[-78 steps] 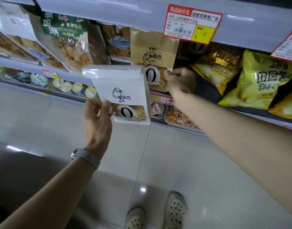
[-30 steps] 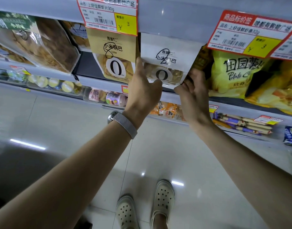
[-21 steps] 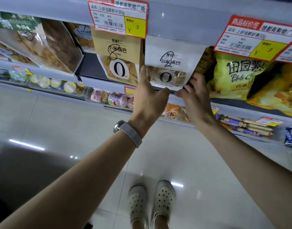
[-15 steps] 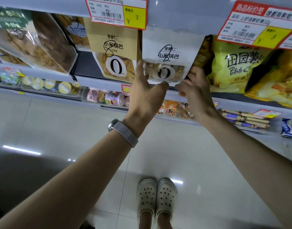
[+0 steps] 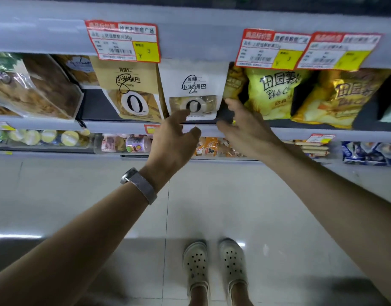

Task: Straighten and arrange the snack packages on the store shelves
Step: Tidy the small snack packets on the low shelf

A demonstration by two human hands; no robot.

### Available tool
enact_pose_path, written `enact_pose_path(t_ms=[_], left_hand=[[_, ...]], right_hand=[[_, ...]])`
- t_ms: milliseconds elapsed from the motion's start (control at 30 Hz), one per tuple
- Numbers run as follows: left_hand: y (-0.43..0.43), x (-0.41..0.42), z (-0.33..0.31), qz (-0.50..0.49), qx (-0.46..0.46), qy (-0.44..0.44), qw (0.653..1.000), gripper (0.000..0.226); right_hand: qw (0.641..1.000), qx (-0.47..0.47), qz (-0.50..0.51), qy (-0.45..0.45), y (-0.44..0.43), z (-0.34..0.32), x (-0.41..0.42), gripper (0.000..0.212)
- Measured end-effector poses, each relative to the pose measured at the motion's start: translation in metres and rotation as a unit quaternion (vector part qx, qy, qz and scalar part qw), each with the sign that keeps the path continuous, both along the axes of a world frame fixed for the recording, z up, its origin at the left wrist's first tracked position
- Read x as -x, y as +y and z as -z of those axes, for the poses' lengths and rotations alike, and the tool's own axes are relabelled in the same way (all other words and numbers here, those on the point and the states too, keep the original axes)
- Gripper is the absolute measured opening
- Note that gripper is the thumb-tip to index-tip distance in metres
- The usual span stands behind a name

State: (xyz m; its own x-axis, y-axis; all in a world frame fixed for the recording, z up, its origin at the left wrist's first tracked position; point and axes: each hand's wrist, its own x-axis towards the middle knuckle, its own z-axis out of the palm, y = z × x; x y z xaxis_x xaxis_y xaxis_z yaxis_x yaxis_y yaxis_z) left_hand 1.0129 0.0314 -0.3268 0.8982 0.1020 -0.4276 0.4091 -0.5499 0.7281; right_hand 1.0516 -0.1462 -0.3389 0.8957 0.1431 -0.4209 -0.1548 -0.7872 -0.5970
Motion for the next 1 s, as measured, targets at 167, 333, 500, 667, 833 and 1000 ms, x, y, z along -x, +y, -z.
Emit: enact_pose_path(t_ms=[167, 333, 500, 667, 833, 1000], left_hand=[[-0.024, 0.0, -0.002, 0.119, -0.118, 0.033, 0.985, 0.053], [-0.069, -0.01, -0.002, 0.159, -0.172, 0.033, 0.972, 0.05], [-0.119, -0.027, 0.007, 0.164, -0.176, 0.02, 0.97, 0.053], [-0.152, -0.05, 0.019, 0.107, -0.154, 0.023, 0.982, 0.061], [-0.164, -0.079, 0.04, -0.03, -0.01, 0.009, 0.999, 0.088], [-0.153, -0.107, 0.094, -0.095, 0.085, -0.026, 0.992, 0.119]], right_hand=[[0.985, 0.134, -0.068, -0.082, -0.04, -0.021, 0.014, 0.049], [0.966, 0.223, -0.076, -0.104, -0.101, -0.027, 0.028, 0.042], [0.953, 0.274, -0.054, -0.12, -0.173, -0.02, 0.04, 0.044], [0.946, 0.302, 0.001, -0.12, -0.226, -0.013, 0.039, 0.045], [0.973, 0.068, 0.216, -0.041, -0.263, 0.008, 0.007, 0.094], [0.952, -0.045, 0.304, 0.004, -0.272, 0.036, -0.037, 0.133]])
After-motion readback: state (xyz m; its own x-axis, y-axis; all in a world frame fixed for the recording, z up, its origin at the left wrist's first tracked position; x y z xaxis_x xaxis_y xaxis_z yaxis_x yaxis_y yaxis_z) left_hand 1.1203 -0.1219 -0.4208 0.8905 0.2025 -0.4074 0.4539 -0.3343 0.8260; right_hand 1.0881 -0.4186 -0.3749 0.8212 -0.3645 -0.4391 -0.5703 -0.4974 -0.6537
